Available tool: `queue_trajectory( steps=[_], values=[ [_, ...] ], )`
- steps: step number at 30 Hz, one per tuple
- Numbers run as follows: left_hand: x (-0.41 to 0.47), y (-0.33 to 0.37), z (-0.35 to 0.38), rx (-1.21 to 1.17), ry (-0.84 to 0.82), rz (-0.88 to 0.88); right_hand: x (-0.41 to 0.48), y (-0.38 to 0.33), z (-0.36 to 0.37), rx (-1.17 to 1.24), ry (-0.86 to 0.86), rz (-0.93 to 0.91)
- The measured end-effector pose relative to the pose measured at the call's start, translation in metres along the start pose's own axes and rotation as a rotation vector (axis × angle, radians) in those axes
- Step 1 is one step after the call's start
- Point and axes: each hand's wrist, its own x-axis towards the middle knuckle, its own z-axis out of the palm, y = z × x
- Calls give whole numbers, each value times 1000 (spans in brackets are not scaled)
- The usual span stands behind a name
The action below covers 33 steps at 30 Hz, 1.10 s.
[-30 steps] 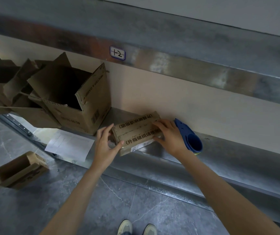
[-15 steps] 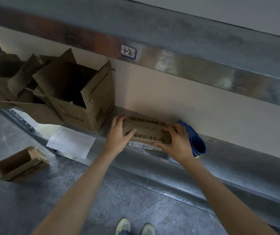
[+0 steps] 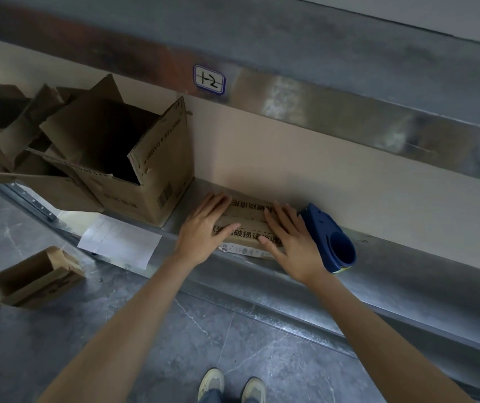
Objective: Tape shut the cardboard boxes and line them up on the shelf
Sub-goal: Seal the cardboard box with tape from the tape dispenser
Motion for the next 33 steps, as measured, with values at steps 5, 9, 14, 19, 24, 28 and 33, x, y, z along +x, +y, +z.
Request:
queue_trajectory(
  steps=[5,9,14,19,24,28,33],
  values=[
    [-1,-2,-2,125,-40,90,8,4,-4,-26,21,-97],
    [1,-5,-4,120,-100,118,13,6,3,-48,1,-137],
    [2,-5,-5,73,-99,101,17,10,8,59,107,-149],
    [-4,5,1,-201,-14,-156,17,8,19,276,164,-18],
    [-2,8,-2,-250,-46,-236,17,9,14,316,166,-37],
    [-4,9,-9,-261,-84,-229,13,1,4,286,225,-61],
    [-16,-4,-17,-303,-52,-201,-6,-11,5,321,303,112]
  ],
)
